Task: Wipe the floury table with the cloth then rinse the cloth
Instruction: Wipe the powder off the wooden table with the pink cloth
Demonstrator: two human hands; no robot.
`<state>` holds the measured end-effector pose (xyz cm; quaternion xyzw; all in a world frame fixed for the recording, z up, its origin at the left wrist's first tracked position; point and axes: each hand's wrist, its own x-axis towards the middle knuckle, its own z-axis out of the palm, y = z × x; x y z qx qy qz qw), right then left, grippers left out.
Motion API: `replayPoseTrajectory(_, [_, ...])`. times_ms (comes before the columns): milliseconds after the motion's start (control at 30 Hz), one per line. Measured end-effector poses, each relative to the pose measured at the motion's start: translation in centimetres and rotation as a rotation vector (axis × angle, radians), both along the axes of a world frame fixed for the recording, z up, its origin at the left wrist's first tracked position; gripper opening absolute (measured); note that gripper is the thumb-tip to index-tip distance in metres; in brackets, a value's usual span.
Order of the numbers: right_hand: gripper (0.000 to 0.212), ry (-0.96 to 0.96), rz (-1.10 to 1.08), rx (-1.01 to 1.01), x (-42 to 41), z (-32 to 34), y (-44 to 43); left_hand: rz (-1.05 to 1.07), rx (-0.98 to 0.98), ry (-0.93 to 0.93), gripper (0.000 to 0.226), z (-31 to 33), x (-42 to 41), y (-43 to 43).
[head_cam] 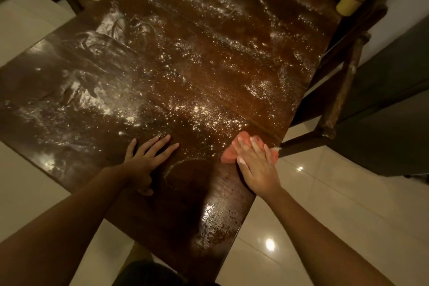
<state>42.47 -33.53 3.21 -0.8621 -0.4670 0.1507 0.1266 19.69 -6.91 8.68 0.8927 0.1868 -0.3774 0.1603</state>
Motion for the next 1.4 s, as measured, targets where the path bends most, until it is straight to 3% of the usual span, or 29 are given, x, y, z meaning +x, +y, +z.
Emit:
replayPoseTrajectory(100, [0.048,-0.068,0.160,-0.042,1.8,0.5,-2.5,0.002,-0.005,-0.004,0.145,0.0,-0.1,0.0])
replayPoseTrajectory(333, [0.053,-0.045,-0.354,-0.028,1.9,-0.6,7.0,0.018,0.004,-0.002,0.147,-0.2,0.3,-0.1])
replayPoseTrajectory(400, [0.053,-0.052,-0.223,0.031,0.9,-0.8,7.2,0.030,0.005,-0.005,0.147,-0.2,0.2,-0.1])
replayPoseTrajectory(500, [0.047,-0.014,0.186,0.047,-0.2,-0.6,3.9,0.023,0.005,-0.018,0.148,-0.5,0.1,0.0])
replayPoseTrajectory(567, [0.044,0.009,0.262,0.031,0.8,0.1,2.2,0.027,0.005,-0.030,0.148,-0.5,-0.1,0.2])
replayPoseTrajectory(633, [0.044,-0.016,0.164,0.029,1.9,0.1,2.4,0.023,0.002,-0.026,0.148,-0.4,0.1,0.1])
replayPoseTrajectory(733, [0.047,-0.037,-0.204,0.019,1.2,-0.4,6.0,0.019,-0.004,-0.027,0.147,-0.2,0.1,0.1])
replayPoseTrajectory(800, [0.051,-0.046,-0.335,0.037,-0.6,-0.6,8.4,0.021,-0.007,-0.032,0.147,-0.4,0.2,0.0])
replayPoseTrajectory(967, [0.048,-0.022,0.190,0.072,-4.1,-0.7,4.1,0.026,-0.003,-0.051,0.148,-1.0,0.1,0.0])
replayPoseTrajectory(1167, [0.046,-0.014,0.650,0.060,-5.7,0.1,-3.1,0.015,-0.034,-0.089,0.148,-1.4,-0.3,0.5])
replayPoseTrajectory(1233, [0.045,-0.038,0.560,0.025,-5.4,0.3,-1.3,0.005,-0.029,-0.103,0.149,-1.6,-0.4,0.7])
replayPoseTrajectory(1400, [0.052,-0.050,-0.272,-0.038,-9.6,0.0,7.3,-0.022,-0.009,-0.203,0.151,-2.2,-0.8,0.5])
